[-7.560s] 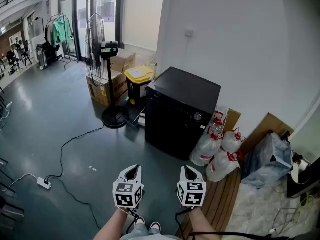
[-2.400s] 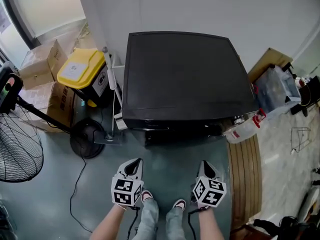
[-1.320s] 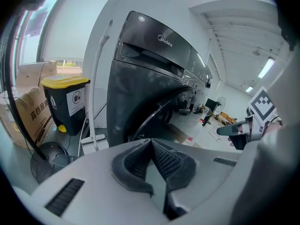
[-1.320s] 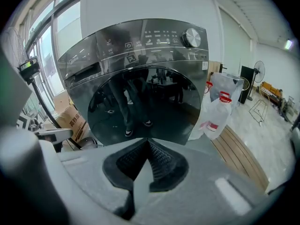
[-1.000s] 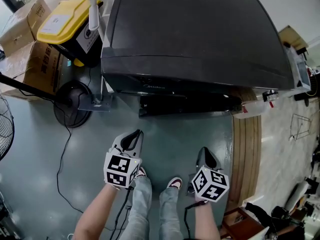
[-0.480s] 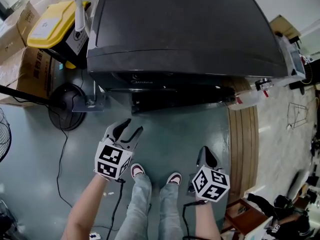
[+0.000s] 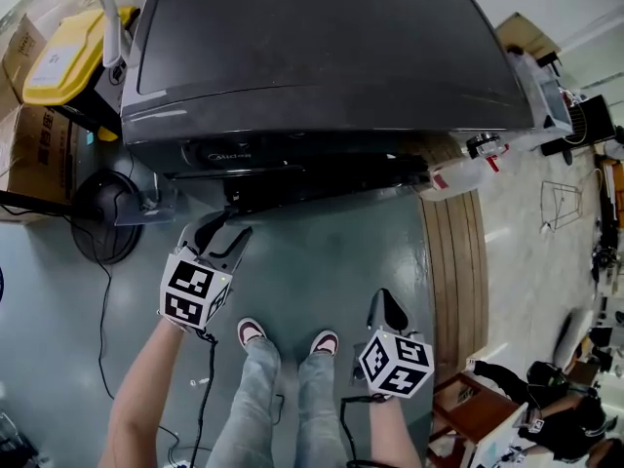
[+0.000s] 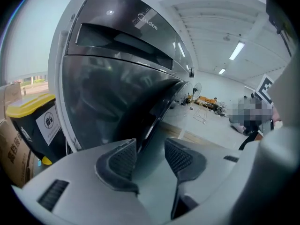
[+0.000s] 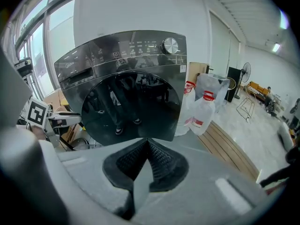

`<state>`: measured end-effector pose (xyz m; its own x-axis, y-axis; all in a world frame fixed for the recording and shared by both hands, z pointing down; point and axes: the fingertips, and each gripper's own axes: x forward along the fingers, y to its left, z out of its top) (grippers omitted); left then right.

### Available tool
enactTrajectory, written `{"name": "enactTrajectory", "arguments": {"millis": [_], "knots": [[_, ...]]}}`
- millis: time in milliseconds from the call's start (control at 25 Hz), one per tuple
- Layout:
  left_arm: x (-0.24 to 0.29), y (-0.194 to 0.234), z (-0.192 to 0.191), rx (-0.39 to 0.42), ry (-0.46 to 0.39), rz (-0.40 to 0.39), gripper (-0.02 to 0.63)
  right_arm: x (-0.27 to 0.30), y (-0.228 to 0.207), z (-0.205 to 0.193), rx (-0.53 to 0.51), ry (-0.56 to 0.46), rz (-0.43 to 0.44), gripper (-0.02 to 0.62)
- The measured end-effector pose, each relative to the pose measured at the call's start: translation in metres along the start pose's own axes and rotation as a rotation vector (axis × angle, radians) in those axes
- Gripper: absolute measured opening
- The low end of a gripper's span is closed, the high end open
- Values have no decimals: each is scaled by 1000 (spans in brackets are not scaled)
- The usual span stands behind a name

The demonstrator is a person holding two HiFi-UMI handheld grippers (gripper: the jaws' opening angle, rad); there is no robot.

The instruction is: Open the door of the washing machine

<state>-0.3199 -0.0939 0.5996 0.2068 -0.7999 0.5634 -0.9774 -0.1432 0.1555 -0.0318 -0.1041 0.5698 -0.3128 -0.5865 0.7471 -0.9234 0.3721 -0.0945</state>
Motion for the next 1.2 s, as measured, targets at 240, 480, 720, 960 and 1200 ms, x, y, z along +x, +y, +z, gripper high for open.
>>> {"name": "enactTrajectory", "arguments": {"millis": [240,480,720,960,1200], "knots": [[18,-1,5,7,12,-63,187,-5,-5,-4,5,3,-10,5],[30,-2,8,36,21,-90,187,-7,-9,-4,15,3,-12,5],[32,-6,10,93,22,-151,158,-5,-14,-10,15,12,-12,5],[31,-7,8,96,35,-167,146,-3,-16,-15,20,19,-10,5],[31,-6,9,103,52,-181,135,0,-14,-16,17,20,-4,5]]}}
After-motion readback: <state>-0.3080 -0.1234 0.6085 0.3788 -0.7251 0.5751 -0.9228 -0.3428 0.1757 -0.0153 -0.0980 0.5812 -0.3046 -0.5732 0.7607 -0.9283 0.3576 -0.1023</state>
